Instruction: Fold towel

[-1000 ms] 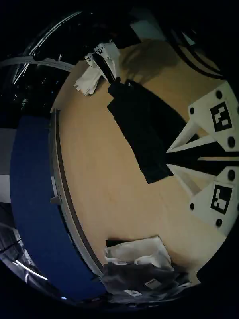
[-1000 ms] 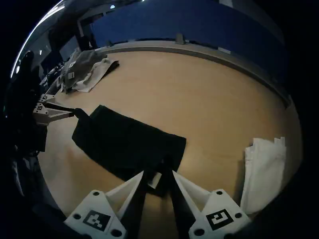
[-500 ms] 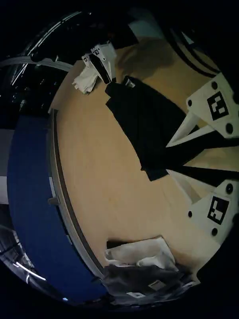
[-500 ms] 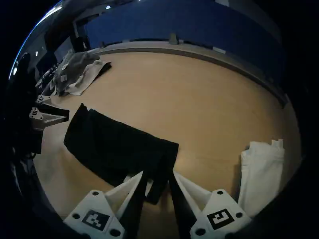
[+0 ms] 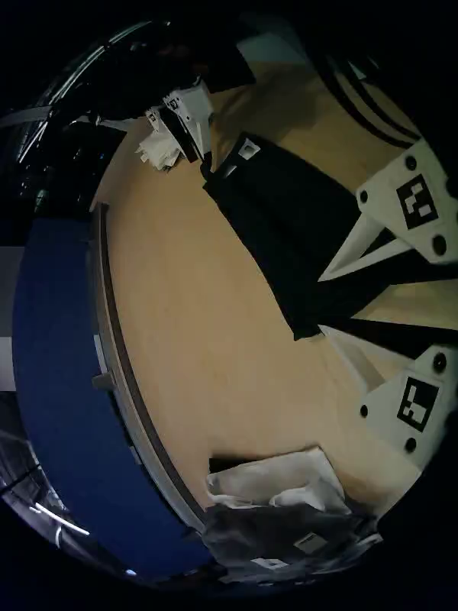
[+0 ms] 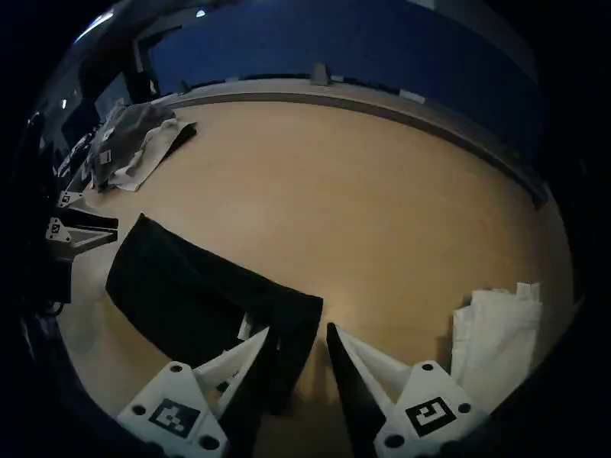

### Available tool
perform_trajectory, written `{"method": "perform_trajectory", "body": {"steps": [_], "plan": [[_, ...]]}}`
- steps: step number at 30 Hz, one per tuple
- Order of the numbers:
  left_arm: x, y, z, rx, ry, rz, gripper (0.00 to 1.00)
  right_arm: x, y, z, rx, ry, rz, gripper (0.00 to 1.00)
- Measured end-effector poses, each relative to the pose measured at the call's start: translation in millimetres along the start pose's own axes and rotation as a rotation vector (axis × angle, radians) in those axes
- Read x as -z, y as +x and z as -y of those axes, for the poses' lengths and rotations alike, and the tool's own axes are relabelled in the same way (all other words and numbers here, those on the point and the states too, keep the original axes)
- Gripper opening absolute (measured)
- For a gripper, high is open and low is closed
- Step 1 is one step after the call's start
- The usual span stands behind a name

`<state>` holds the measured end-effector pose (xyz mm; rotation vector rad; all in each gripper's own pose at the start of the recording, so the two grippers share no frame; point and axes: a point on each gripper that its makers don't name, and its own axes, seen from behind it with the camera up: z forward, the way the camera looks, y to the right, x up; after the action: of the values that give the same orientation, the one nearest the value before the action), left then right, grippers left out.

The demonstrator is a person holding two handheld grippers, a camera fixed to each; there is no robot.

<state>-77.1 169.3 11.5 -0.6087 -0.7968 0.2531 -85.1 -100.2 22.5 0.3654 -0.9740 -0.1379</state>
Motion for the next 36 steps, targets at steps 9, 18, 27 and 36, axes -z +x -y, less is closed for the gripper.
{"method": "perform_trajectory", "body": {"steps": [9,18,27,36], "plan": [[2.0,-0.7,-1.3,0.006,-0.012,-0.004,0.69,-1.7,2.3,-11.9,0.017,-0.056,-0.007,1.00],[3.9,-0.4,1.9,0.009,0.000,-0.007,0.73,-2.8,14.1,-28.8,-0.031,-0.116,-0.061,1.00],[5.1,3.3,1.6,0.016,0.005,-0.016,0.73,4.6,17.8,-31.7,-0.033,-0.116,-0.079,1.00],[5.9,2.7,-0.7,0.009,0.007,-0.015,0.74,5.4,11.9,-30.9,-0.025,-0.108,-0.075,1.00]]}}
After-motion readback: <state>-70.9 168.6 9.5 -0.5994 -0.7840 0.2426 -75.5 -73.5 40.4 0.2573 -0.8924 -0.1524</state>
